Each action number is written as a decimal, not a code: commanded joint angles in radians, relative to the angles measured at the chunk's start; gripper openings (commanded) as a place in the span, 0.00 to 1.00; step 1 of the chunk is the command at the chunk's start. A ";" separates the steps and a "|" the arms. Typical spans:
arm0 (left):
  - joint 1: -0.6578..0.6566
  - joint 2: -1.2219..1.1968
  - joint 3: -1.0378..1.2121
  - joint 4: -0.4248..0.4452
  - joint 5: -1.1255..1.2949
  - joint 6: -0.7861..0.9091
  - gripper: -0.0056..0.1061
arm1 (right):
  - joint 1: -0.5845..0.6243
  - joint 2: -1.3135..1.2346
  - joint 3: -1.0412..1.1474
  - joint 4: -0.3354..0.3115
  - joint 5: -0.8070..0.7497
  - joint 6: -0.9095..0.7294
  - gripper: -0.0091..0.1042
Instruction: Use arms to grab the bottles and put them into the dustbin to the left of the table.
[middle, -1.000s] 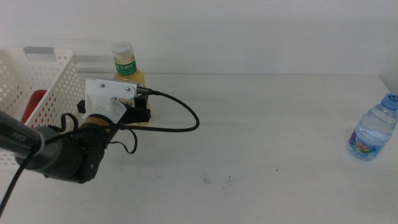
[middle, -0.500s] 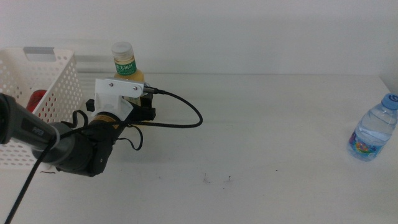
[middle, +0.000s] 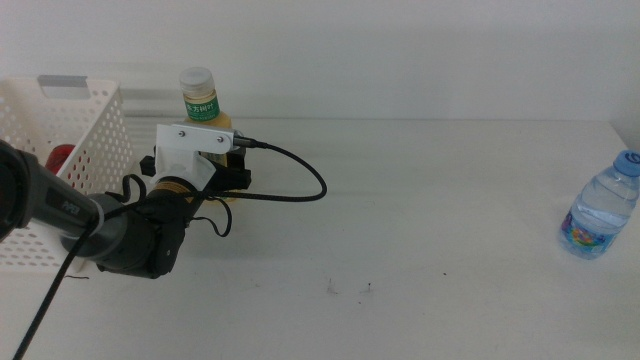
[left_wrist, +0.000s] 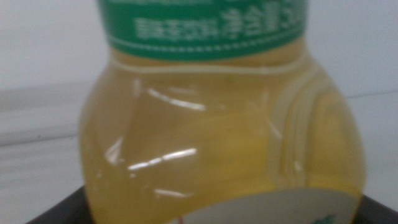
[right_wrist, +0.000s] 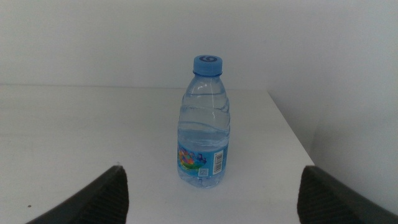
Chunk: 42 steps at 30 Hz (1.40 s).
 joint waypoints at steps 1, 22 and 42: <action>0.001 0.002 -0.007 -0.025 -0.012 0.004 0.88 | -0.007 -0.005 0.004 -0.007 -0.009 -0.004 0.88; 0.022 -0.138 0.044 0.036 0.082 0.006 0.34 | -0.007 -0.005 0.004 -0.007 -0.009 -0.004 0.88; 0.022 -0.718 0.045 0.074 0.923 -0.023 0.34 | -0.007 -0.005 0.004 -0.007 -0.009 -0.004 0.88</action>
